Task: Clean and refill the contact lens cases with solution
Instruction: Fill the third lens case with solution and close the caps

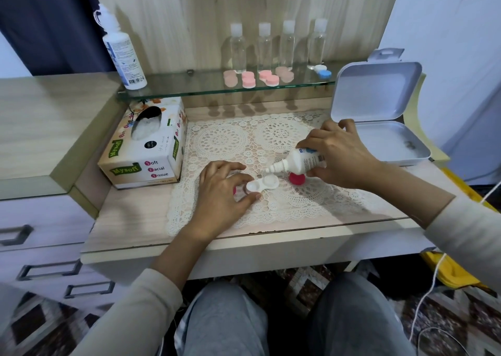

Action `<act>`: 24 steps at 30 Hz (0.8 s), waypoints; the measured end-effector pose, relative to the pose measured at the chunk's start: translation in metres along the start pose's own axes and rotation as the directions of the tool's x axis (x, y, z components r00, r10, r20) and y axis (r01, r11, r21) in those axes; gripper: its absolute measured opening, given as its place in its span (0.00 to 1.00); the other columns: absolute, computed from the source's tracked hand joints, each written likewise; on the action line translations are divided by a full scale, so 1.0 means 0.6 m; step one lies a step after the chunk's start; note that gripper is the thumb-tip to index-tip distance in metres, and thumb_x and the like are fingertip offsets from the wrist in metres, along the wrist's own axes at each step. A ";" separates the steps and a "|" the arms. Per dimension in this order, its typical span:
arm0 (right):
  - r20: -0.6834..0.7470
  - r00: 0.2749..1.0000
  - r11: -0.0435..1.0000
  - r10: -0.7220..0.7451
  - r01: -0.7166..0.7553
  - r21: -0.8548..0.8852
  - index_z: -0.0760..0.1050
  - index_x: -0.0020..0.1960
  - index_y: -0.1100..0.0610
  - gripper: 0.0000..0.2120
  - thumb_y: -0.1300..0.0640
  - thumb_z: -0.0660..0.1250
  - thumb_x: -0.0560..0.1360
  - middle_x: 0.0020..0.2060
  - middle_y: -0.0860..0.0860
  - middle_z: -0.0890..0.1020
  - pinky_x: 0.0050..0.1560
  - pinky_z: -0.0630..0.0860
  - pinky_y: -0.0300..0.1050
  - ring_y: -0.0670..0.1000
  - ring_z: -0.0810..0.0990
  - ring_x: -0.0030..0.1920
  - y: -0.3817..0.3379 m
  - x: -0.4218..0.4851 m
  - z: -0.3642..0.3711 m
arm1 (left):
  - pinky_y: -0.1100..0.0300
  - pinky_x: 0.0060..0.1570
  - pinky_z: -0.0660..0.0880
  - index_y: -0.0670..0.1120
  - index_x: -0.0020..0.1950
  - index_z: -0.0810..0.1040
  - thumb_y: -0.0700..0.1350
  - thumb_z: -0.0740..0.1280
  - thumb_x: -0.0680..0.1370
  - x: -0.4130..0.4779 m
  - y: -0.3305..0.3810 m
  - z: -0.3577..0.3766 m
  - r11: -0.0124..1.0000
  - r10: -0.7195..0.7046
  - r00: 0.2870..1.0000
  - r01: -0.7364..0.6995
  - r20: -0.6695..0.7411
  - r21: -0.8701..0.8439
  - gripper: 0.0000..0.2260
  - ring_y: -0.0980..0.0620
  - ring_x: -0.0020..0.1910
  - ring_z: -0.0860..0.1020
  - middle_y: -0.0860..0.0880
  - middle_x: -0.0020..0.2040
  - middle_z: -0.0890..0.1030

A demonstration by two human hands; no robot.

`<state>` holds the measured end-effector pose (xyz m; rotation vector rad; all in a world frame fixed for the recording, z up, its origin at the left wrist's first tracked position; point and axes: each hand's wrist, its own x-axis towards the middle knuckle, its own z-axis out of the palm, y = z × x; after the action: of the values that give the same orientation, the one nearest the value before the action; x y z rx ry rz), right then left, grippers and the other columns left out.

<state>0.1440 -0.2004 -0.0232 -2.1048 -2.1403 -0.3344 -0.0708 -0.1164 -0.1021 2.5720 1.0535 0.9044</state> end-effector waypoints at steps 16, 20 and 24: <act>0.048 0.945 0.401 0.322 -0.182 0.898 0.74 0.51 0.56 0.17 0.61 0.76 0.65 0.44 0.51 0.81 0.51 0.78 0.47 0.53 0.81 0.47 -0.049 -0.031 0.017 | 0.66 0.61 0.59 0.43 0.58 0.78 0.40 0.64 0.76 0.005 0.016 -0.041 0.988 -0.085 0.987 0.066 -0.136 -0.137 0.12 0.49 0.60 0.69 0.47 0.58 0.76; 0.058 0.948 0.366 0.312 -0.176 0.914 0.74 0.53 0.58 0.20 0.61 0.76 0.64 0.47 0.54 0.82 0.51 0.78 0.45 0.53 0.81 0.48 -0.063 -0.044 0.046 | 0.66 0.63 0.54 0.44 0.66 0.73 0.27 0.57 0.74 0.008 -0.015 -0.056 0.991 -0.134 0.991 0.134 0.031 -0.006 0.23 0.47 0.67 0.63 0.47 0.67 0.70; 0.071 0.947 0.327 0.313 -0.177 0.928 0.74 0.53 0.57 0.20 0.60 0.77 0.64 0.48 0.53 0.81 0.49 0.76 0.39 0.51 0.80 0.49 -0.069 -0.048 0.058 | 0.62 0.61 0.63 0.44 0.61 0.78 0.30 0.61 0.75 0.005 -0.036 -0.058 0.991 -0.134 0.984 0.134 0.119 0.004 0.18 0.47 0.62 0.70 0.45 0.61 0.76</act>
<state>0.1058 -0.2203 -0.0668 -1.5274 -1.2776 0.6624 -0.1029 -0.0997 -0.0820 2.4823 1.1720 0.7109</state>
